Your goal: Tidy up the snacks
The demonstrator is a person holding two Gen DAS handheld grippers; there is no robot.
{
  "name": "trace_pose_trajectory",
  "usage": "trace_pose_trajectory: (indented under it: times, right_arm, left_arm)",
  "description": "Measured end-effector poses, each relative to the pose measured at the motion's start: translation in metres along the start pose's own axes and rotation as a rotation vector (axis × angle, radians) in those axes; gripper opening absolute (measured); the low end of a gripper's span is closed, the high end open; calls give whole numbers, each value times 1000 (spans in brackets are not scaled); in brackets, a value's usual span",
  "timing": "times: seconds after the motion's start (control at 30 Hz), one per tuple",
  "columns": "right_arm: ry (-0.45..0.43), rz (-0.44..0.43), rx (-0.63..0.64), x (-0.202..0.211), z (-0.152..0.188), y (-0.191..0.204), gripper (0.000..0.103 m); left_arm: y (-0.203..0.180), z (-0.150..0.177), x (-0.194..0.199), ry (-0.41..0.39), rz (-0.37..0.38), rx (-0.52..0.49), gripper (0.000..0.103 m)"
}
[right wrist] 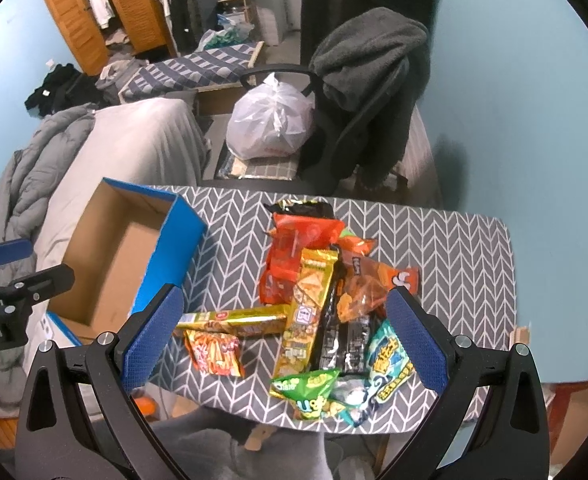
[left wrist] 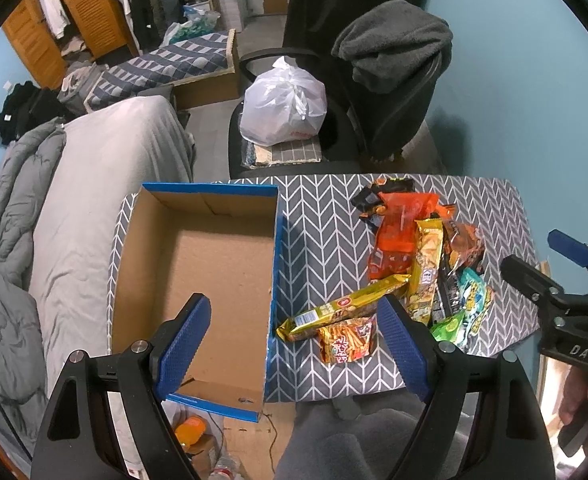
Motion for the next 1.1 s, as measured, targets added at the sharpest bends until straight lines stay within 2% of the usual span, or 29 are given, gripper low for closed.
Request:
trace_pose_trajectory:
  times: [0.33, 0.57, 0.93, 1.1]
  right_arm:
    - [32, 20, -52, -12, 31, -21, 101]
    - [47, 21, -36, -25, 59, -24, 101]
    - [113, 25, -38, -67, 120, -37, 101]
    - [137, 35, -41, -84, 137, -47, 101]
  left_arm:
    - [-14, 19, -36, 53, 36, -73, 86]
    - [-33, 30, -60, 79, 57, -163, 86]
    - [-59, 46, -93, 77, 53, -301, 86]
    - [-70, 53, -105, 71, 61, -366, 86]
Point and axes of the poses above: each gripper's, at about its wrist camera, not at the fingertips, and x roughly against the way its jaws point, y to its left, z to its underside, the point moved 7 cm from there along -x, roughly the way its jaws point, and after that the axes turned 4 degrees about -z, right-handed, at the moved point
